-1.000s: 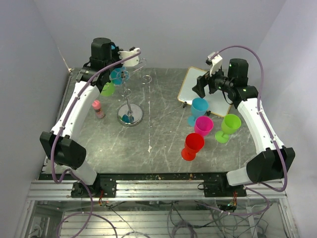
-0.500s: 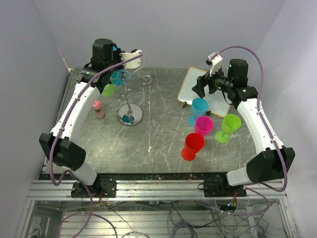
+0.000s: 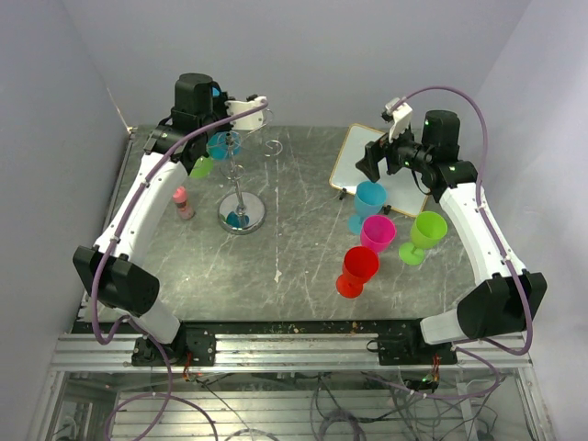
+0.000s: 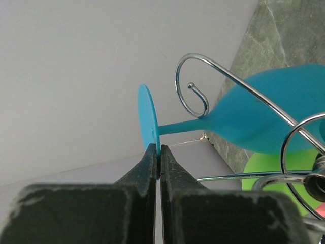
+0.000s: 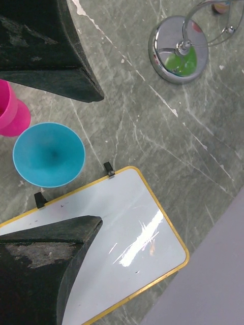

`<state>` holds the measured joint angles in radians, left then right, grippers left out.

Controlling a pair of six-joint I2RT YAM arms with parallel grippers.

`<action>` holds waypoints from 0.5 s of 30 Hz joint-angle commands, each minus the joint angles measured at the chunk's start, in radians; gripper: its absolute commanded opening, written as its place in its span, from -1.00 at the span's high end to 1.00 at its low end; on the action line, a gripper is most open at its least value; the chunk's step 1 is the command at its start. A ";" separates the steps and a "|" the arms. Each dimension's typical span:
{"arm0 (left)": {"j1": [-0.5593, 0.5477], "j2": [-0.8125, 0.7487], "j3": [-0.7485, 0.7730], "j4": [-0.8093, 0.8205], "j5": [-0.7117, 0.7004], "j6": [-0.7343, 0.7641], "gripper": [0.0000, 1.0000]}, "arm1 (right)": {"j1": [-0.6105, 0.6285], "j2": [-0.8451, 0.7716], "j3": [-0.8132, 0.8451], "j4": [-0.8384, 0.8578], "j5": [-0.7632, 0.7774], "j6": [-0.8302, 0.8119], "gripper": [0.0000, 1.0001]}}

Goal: Place the wine glass upside down on the wine glass rack

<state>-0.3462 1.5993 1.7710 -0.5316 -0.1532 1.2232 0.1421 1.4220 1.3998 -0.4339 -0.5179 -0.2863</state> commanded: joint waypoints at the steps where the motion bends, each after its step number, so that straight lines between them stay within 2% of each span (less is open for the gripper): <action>1: -0.028 -0.043 0.025 -0.040 0.048 0.001 0.86 | -0.009 -0.021 -0.010 0.030 -0.014 0.005 -0.87; 15: -0.028 -0.049 0.009 -0.056 0.067 0.029 0.86 | -0.009 -0.011 -0.018 0.040 -0.030 0.006 -0.87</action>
<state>-0.3508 1.5879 1.7710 -0.5533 -0.1478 1.2518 0.1410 1.4220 1.3956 -0.4221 -0.5343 -0.2863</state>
